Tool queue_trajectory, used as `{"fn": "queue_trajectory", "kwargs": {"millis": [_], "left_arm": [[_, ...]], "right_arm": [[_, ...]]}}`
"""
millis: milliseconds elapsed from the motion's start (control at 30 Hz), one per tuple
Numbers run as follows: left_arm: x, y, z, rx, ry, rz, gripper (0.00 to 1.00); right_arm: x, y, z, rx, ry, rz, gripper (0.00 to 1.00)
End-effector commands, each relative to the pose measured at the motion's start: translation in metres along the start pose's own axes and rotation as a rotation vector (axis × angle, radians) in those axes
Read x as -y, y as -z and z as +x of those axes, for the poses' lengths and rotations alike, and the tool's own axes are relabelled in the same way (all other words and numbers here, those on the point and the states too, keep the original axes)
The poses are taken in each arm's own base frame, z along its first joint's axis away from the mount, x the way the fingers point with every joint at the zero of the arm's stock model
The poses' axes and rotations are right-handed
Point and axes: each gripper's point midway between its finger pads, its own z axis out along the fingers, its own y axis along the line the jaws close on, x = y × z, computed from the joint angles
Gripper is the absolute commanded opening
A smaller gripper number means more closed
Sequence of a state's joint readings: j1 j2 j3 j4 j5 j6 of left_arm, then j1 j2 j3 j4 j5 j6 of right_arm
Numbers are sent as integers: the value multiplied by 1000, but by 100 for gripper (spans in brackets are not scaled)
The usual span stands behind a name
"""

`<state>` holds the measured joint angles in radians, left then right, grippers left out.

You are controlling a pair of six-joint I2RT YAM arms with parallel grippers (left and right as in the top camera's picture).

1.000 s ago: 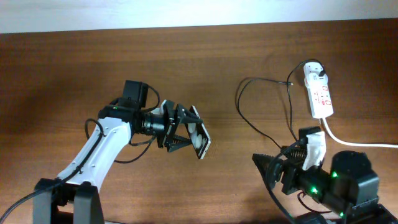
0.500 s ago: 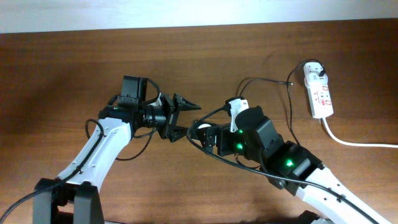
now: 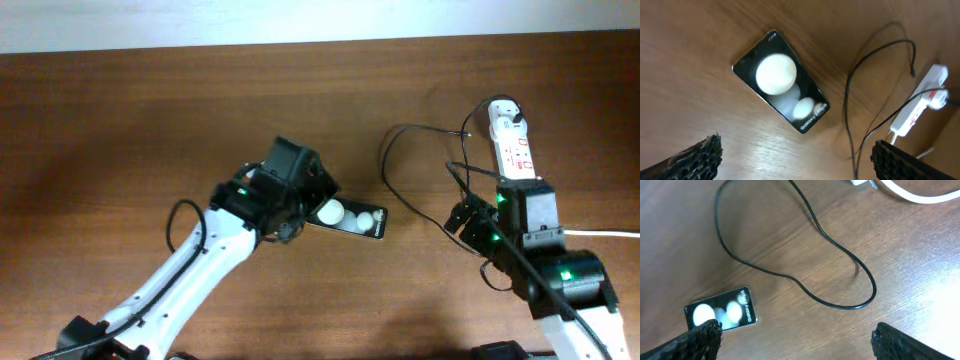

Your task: Plug charger to phone and switch on socket

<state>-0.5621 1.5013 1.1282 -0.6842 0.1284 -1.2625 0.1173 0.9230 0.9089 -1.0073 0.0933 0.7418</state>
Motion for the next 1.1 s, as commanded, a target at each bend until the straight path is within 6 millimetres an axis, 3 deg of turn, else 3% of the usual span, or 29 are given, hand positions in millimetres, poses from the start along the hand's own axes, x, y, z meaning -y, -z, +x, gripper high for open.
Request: {"fn": "queue_trajectory", "kwargs": {"millis": [0, 133, 200, 333, 467, 833, 900, 1067], "left_arm": [[19, -12, 3, 44, 230, 30, 99], [14, -58, 17, -28, 243, -74, 99], [5, -84, 33, -126, 329, -140, 99], [-5, -113, 48, -205, 483, -198, 99], [-13, -136, 48, -205, 514, -221, 99], [-64, -177, 38, -112, 538, -372, 99], [-77, -175, 27, -38, 531, -413, 99], [-104, -165, 9, 29, 493, -506, 84]], "right_arm": [[5, -17, 3, -53, -10, 66, 99], [10, -54, 13, -164, 5, 169, 99], [14, -64, 17, -195, 26, 207, 99], [16, -65, 17, -198, 28, 217, 99], [17, -64, 19, -203, 29, 222, 99], [17, -65, 19, -203, 28, 222, 99], [17, -65, 19, -203, 28, 222, 99], [17, -65, 19, -203, 28, 222, 99]]}}
